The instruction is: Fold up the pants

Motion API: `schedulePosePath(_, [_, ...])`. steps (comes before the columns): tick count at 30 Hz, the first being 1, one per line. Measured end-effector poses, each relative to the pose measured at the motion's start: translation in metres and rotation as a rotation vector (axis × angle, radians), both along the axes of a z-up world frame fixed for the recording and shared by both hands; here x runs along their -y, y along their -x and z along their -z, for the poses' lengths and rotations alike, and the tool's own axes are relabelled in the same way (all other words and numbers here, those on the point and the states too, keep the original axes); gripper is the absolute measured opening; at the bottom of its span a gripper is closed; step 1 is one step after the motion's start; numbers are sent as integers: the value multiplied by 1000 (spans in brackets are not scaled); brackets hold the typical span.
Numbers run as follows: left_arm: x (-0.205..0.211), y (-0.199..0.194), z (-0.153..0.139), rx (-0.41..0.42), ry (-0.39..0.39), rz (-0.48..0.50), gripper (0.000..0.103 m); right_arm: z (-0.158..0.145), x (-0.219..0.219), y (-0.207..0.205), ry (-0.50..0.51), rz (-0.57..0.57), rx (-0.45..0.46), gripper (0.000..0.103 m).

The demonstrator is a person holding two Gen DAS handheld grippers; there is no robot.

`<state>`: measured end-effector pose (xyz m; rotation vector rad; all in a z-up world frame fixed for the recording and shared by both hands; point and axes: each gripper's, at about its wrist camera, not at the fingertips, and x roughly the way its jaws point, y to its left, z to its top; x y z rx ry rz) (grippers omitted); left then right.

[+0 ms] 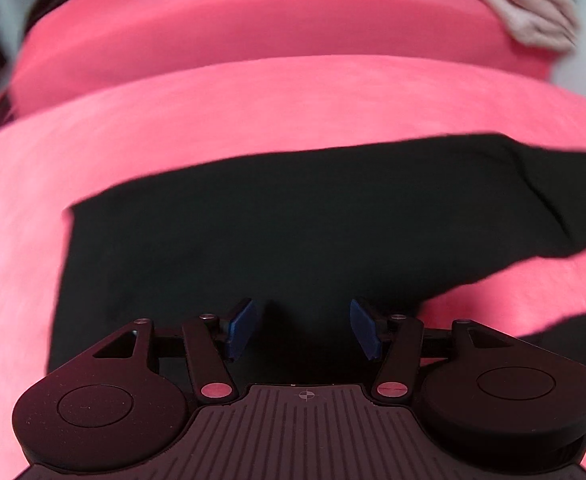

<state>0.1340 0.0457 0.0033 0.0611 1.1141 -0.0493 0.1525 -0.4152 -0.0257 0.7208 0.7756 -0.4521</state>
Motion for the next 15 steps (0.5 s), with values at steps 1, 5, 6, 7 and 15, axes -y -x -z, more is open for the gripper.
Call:
schedulePosePath(1, [6,-3,1,-1,7,32,103,1,0,0,1,0,2,72])
schedulePosePath(5, [26,-12,4,4,16,123,103,4,1,-1,-1,2,20,72])
schedulePosePath(6, [28,-14,5,3,13,132,103,5,1,-2,-3,2,25,72])
schedulePosePath(7, [29,-15,6,0,15,140,103,5,2,-2,-4,1,31,72])
schedulePosePath(15, [48,-24,13,-17,50,183,103,7,3,-12,4,-13,32,63])
